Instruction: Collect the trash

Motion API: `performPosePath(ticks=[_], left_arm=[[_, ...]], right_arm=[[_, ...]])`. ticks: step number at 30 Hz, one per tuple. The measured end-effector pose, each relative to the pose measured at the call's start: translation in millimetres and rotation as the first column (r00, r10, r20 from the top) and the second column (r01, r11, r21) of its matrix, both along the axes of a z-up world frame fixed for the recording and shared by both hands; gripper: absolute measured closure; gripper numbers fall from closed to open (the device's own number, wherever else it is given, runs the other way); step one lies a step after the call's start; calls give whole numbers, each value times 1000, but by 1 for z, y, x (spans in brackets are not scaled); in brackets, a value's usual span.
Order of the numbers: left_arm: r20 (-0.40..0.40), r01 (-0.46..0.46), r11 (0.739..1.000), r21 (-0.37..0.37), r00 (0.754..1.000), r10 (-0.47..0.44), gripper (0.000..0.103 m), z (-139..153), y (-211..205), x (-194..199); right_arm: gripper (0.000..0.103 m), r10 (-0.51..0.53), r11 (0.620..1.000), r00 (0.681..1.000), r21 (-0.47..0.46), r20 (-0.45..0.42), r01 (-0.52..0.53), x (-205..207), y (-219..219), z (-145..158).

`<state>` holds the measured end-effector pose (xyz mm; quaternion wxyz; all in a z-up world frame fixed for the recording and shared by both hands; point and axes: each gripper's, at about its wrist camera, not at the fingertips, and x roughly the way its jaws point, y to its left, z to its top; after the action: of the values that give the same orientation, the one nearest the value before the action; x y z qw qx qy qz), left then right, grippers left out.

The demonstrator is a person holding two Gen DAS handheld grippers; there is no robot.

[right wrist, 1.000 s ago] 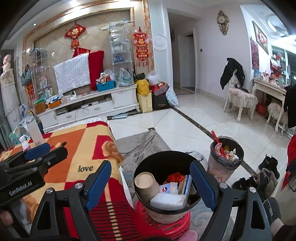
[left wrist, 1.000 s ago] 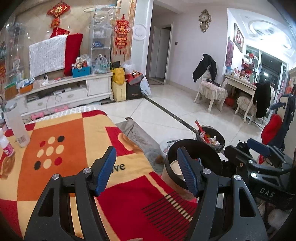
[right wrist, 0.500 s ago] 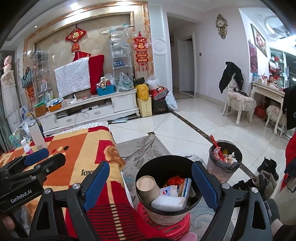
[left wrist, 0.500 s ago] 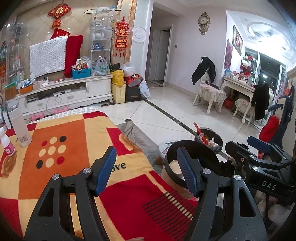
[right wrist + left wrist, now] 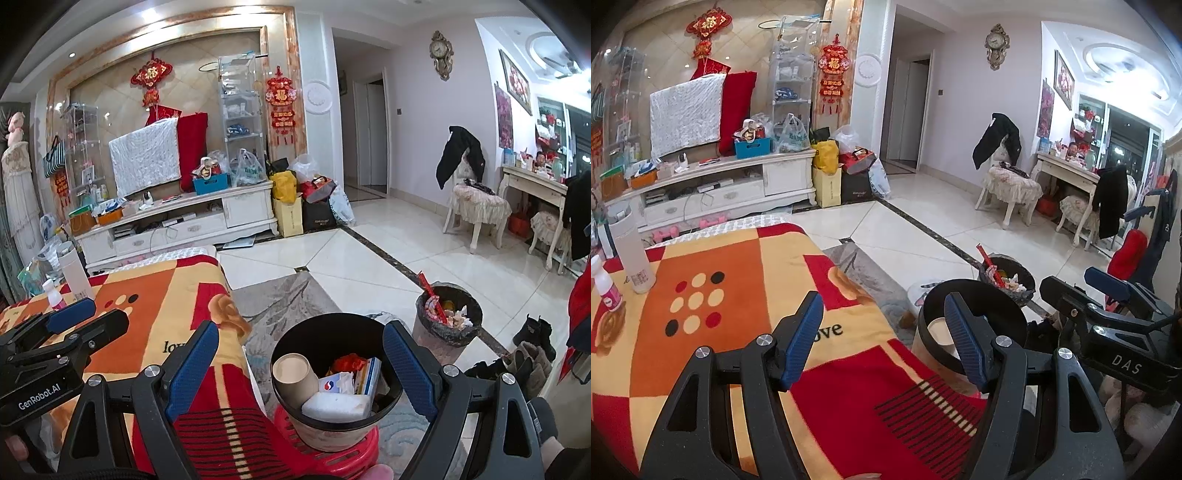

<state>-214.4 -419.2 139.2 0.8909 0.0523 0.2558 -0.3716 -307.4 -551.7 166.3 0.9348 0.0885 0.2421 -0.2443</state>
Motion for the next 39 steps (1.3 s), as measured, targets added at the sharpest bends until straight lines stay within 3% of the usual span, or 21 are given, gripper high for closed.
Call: performPosePath(ticks=[39], left_arm=[[-10, 5, 1000, 27, 1000, -4, 36, -6, -6, 2]], right_arm=[[13, -9, 999, 1000, 40, -16, 10, 5, -9, -11]])
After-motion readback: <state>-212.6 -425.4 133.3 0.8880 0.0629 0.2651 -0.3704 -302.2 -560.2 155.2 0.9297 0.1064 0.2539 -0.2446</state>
